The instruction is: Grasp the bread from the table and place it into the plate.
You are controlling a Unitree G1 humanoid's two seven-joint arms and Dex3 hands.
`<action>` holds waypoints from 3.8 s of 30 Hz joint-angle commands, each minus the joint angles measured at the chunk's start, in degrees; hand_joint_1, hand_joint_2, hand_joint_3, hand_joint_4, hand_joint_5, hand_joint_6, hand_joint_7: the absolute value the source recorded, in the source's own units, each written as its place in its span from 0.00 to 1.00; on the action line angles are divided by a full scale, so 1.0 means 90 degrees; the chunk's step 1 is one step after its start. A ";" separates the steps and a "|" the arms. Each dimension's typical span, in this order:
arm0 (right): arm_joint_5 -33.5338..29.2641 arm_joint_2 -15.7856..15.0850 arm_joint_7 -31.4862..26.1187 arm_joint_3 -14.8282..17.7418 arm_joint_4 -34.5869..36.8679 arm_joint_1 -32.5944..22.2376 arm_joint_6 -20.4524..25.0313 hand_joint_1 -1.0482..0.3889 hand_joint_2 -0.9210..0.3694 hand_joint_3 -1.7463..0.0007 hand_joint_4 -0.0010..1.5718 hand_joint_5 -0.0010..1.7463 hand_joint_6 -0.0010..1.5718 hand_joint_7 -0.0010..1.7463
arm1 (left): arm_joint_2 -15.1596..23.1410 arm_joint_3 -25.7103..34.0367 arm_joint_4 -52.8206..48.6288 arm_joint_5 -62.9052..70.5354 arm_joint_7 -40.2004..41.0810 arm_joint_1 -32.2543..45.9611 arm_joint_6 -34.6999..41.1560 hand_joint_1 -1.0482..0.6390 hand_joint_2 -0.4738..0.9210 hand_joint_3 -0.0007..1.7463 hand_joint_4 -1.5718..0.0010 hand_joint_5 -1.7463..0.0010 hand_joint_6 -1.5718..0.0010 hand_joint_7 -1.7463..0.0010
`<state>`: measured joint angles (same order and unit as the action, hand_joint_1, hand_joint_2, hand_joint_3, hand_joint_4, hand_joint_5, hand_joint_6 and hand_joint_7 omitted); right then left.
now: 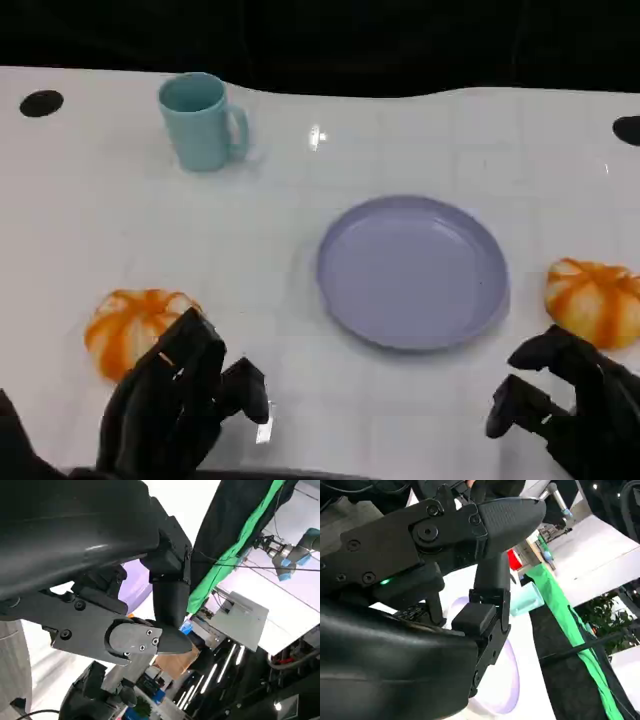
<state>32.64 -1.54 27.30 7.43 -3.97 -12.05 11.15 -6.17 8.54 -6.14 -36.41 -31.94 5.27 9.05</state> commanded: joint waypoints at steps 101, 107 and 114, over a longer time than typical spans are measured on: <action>-0.0011 0.0012 -0.0054 0.0013 -0.0302 -0.0159 0.0013 0.38 0.00 0.89 0.46 0.90 0.51 0.62 | 0.3311 -0.3650 -0.2939 0.9974 0.1882 -0.3736 -0.0655 0.25 0.95 0.01 0.94 0.98 0.92 1.00; -0.0024 0.0028 -0.0038 -0.0002 -0.0295 -0.0167 -0.0037 0.38 0.00 0.89 0.46 0.90 0.50 0.62 | 0.3170 -0.3893 -0.3878 0.9677 0.2202 -0.4105 -0.0930 0.28 0.93 0.00 0.92 0.98 0.90 0.99; -0.0010 0.0019 0.0010 0.0008 -0.0244 -0.0161 -0.0059 0.38 0.00 0.88 0.47 0.89 0.50 0.62 | 0.3032 -0.4015 -0.4844 0.9295 0.2856 -0.4327 -0.1444 0.28 0.99 0.02 0.86 0.95 0.86 0.98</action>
<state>32.58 -0.81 27.06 7.12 -5.96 -13.25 11.25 22.10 -27.17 -45.71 48.37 -10.44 -34.32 -2.75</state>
